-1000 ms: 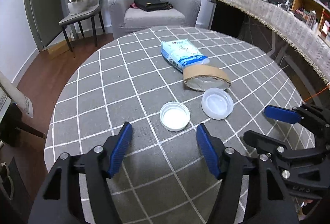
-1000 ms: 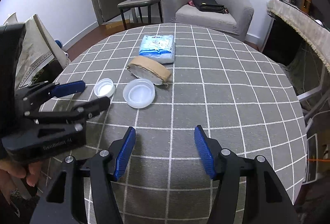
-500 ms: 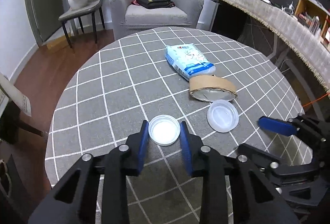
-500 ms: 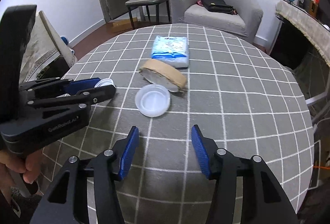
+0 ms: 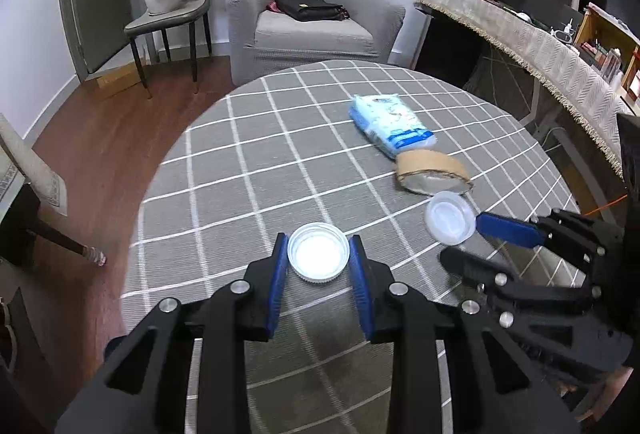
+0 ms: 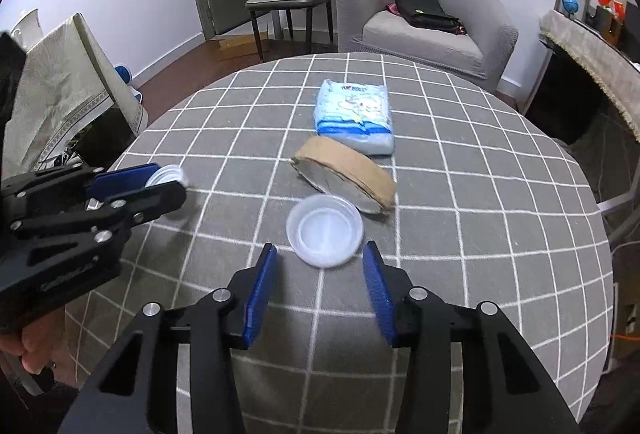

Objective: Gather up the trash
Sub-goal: 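Grasp a small white lid with the left gripper while the right grasps a clear lid, then carry both lids from the table over the teal bin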

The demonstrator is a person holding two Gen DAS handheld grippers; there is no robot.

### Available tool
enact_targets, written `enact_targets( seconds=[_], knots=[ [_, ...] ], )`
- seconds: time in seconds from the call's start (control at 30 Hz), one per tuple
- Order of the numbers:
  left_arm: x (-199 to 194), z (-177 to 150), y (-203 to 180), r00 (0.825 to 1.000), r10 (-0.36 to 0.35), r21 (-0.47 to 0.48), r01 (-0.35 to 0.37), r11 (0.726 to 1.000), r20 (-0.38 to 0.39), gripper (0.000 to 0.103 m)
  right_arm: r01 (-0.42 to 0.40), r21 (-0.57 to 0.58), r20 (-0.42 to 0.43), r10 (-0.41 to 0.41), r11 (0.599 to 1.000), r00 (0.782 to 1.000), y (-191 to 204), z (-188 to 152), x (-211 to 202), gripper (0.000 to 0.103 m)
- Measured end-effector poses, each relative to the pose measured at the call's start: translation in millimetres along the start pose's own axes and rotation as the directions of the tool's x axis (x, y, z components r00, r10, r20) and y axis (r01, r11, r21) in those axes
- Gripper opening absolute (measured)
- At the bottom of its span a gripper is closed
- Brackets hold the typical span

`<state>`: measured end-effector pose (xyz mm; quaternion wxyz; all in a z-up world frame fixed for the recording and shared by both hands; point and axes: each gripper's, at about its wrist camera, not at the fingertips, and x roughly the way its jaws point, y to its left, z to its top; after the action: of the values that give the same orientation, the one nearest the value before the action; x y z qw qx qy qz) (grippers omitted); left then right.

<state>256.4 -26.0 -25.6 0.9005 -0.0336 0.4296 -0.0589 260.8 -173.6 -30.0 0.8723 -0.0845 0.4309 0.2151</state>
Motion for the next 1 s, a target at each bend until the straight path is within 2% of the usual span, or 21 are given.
enact_targets(
  seconds=[0.1,0.17,0.5,0.67,0.8,1.0],
  knots=[
    [-5.2,-2.9,9.4,1.000,0.008,-0.004,-0.008,1.000,0.002,0.033,0.017,-0.006,0.002,-0.017,1.000,1.000,7.2,5.1,4.4,0.045],
    [-8.9,-4.7,18.0,1.000,0.010,-0.013,-0.010,1.000,0.004,0.033,0.021,-0.006,0.002,-0.021,1.000,1.000,10.8,8.5,7.3,0.040],
    [-30.2,-14.8,56.9,1.000,0.018,-0.053,-0.017,0.998,0.025,0.033,0.014,-0.052,-0.004,-0.014,0.999,1.000,45.2,21.3,13.3,0.040],
    [-40.4,-22.1,77.8,0.999,0.027,-0.083,-0.025,0.996,0.028,0.033,-0.023,-0.078,0.022,0.025,0.997,0.999,70.0,31.4,3.9,0.040],
    [-46.4,-30.1,95.3,0.999,0.049,-0.110,-0.047,0.993,0.021,0.033,-0.100,-0.079,0.033,0.103,0.992,0.994,87.7,36.8,-2.3,0.040],
    [-57.6,-48.5,124.2,0.995,0.102,-0.131,-0.100,0.986,0.005,0.033,-0.128,-0.109,0.032,0.133,0.986,0.991,111.3,38.5,-8.7,0.040]
  ],
)
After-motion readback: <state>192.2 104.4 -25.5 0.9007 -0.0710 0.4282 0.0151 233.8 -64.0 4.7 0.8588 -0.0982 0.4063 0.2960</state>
